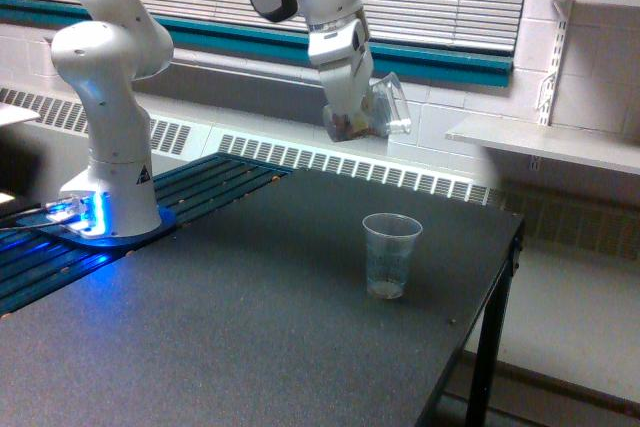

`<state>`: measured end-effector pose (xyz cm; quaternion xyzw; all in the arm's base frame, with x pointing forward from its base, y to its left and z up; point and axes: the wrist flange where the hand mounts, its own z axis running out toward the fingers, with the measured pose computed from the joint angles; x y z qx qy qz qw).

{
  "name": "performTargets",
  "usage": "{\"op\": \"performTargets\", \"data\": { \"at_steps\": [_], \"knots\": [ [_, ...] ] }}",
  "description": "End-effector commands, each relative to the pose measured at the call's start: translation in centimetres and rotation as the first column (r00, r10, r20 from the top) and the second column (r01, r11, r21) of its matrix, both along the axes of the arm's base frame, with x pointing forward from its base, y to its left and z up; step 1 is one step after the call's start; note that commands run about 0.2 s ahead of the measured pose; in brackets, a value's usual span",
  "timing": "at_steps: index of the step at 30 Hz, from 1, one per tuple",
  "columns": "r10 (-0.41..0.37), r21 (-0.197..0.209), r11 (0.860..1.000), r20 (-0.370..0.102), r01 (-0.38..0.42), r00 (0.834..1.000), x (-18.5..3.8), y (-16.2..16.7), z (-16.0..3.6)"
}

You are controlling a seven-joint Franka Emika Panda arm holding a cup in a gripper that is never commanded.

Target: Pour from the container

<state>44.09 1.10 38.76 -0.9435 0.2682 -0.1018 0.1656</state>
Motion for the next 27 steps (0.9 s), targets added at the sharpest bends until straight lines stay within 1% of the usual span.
{"op": "performTargets", "data": {
  "at_steps": [1, 8, 16, 27],
  "knots": [
    [-0.021, 0.015, 1.000, -0.041, 0.022, 0.999, -0.4, -1.6, -1.5],
    [-0.048, 0.028, 0.998, -0.090, 0.051, 0.995, -0.9, -2.6, -3.1],
    [-0.061, 0.046, 0.997, -0.144, 0.068, 0.988, -1.4, -2.9, -4.9],
    [-0.058, 0.067, 0.995, -0.192, 0.072, 0.980, -1.4, -2.9, -6.4]
  ]
}}
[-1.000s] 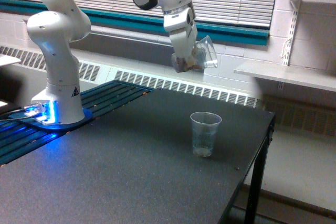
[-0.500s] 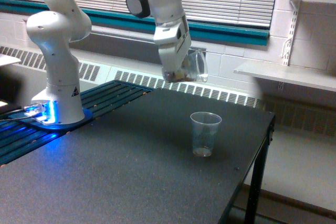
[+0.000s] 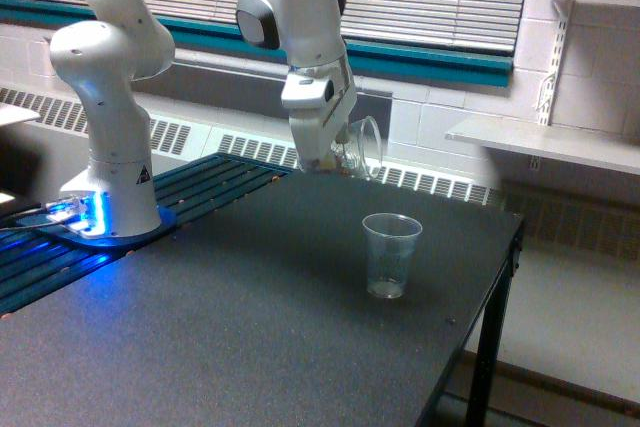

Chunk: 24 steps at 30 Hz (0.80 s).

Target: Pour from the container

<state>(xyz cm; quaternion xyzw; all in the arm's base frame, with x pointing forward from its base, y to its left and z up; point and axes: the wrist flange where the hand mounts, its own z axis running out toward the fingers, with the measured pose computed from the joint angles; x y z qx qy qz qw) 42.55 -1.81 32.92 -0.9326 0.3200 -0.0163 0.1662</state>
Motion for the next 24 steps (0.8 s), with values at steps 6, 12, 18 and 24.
{"op": "performTargets", "data": {
  "at_steps": [6, 12, 18, 24],
  "knots": [
    [0.006, 0.027, 1.000, -0.037, -0.005, 0.999, 0.4, 0.2, -1.4],
    [-0.016, 0.038, 0.999, -0.062, 0.019, 0.998, 1.0, 0.0, -2.0],
    [-0.016, 0.043, 0.999, -0.098, 0.020, 0.995, 1.7, -0.4, -2.3],
    [-0.005, 0.041, 0.999, -0.137, 0.011, 0.991, 2.1, -0.6, -2.6]
  ]
}}
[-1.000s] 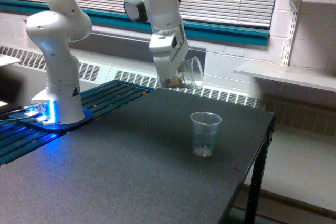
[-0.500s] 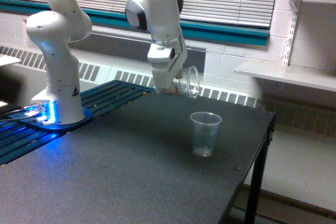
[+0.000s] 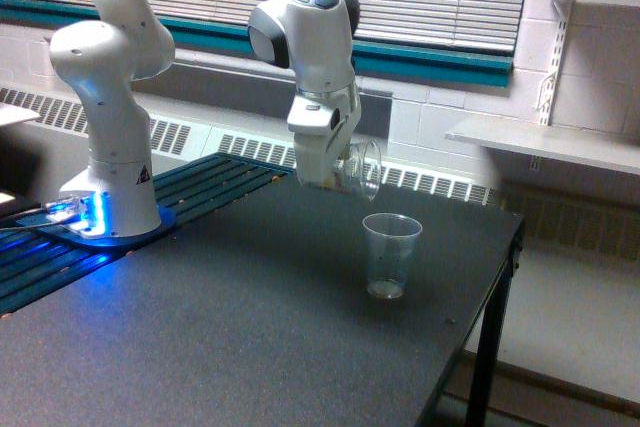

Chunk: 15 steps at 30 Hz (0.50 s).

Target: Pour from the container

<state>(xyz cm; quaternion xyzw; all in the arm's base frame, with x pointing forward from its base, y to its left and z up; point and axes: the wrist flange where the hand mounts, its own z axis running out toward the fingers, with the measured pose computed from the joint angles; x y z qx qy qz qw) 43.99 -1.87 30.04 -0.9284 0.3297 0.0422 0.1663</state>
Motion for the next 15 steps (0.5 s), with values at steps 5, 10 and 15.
{"op": "performTargets", "data": {
  "at_steps": [5, 10, 15],
  "knots": [
    [0.005, 0.001, 1.000, -0.062, -0.005, 0.998, 0.89, -0.48, 0.09],
    [0.009, 0.006, 1.000, -0.080, -0.009, 0.997, 1.19, -0.30, -0.07],
    [0.009, 0.010, 1.000, -0.100, -0.008, 0.995, 1.49, 0.03, -0.40]
  ]
}}
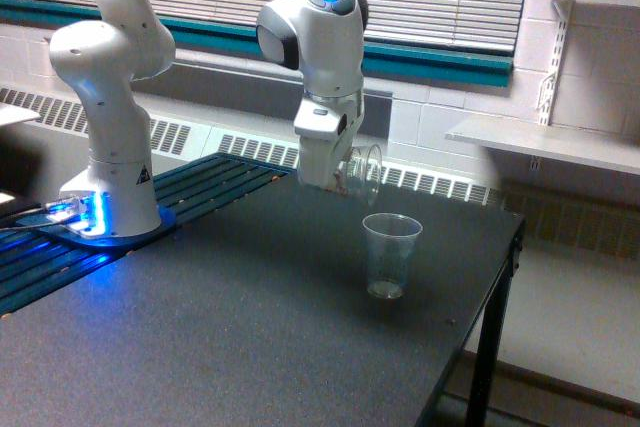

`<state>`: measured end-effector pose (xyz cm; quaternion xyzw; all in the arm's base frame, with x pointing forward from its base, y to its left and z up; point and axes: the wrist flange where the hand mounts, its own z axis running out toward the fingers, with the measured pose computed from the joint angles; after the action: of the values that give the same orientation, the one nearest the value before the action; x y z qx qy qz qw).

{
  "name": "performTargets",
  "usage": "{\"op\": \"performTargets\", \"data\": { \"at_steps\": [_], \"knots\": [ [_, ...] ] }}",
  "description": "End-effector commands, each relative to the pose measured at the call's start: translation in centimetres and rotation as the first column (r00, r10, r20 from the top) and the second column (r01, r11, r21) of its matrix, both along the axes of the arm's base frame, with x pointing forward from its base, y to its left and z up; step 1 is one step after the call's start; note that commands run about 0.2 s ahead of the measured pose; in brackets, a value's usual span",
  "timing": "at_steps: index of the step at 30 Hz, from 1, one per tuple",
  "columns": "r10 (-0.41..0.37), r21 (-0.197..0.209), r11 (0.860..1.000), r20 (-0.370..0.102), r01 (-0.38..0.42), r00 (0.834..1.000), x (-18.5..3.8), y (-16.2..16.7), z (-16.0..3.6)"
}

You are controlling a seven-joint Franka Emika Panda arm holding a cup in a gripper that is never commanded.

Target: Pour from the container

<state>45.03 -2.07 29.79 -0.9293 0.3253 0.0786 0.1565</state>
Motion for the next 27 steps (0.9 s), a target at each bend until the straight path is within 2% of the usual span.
{"op": "performTargets", "data": {
  "at_steps": [1, 27],
  "knots": [
    [-0.014, 0.005, 1.000, -0.034, 0.014, 0.999, 0.5, 0.4, -0.2],
    [-0.026, 0.038, 0.999, -0.136, 0.032, 0.990, 2.2, 1.1, -1.6]
  ]
}}
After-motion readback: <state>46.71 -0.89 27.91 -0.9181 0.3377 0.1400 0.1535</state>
